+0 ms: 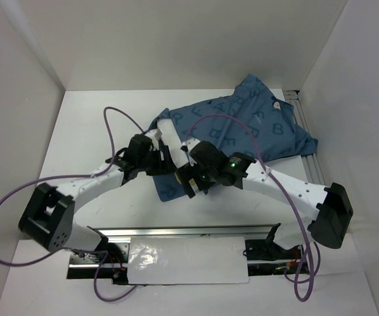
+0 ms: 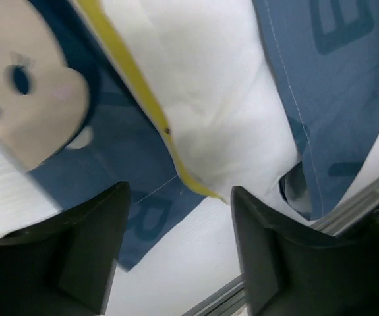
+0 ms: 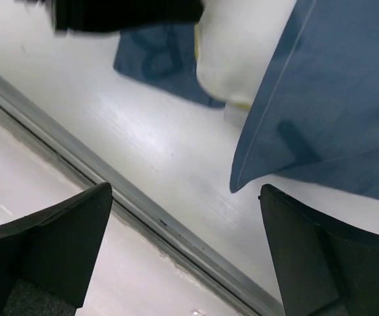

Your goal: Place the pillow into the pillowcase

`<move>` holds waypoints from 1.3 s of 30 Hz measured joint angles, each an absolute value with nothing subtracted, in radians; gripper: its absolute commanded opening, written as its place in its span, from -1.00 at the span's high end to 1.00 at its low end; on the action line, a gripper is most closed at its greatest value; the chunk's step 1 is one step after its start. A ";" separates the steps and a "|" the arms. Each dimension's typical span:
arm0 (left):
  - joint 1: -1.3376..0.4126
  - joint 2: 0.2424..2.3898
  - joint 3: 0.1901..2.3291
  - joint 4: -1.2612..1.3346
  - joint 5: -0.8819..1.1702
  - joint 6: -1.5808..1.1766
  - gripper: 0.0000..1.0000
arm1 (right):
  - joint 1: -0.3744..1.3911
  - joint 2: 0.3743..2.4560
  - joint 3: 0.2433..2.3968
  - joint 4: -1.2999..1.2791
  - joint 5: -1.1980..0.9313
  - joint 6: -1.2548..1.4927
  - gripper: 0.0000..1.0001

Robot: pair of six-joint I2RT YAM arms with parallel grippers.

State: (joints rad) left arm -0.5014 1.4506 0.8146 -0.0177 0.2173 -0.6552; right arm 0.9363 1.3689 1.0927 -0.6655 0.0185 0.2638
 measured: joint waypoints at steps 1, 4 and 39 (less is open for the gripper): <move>-0.498 1.406 0.812 -0.059 0.178 -0.659 -0.91 | 0.936 1.369 1.123 -0.668 0.035 0.262 -1.00; -0.464 1.274 0.812 -0.149 0.092 -0.683 -0.99 | 0.936 1.378 1.229 -0.673 0.122 0.254 -1.00; -0.291 1.212 0.747 -0.141 0.194 -0.625 -0.73 | 0.661 1.845 1.720 -0.654 0.115 0.137 1.00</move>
State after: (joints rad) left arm -0.2913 1.2121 0.7471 -0.1413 0.1936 -0.6247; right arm 0.6609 1.8446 1.7199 -0.6544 0.1150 0.1368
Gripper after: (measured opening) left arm 0.824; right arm 0.120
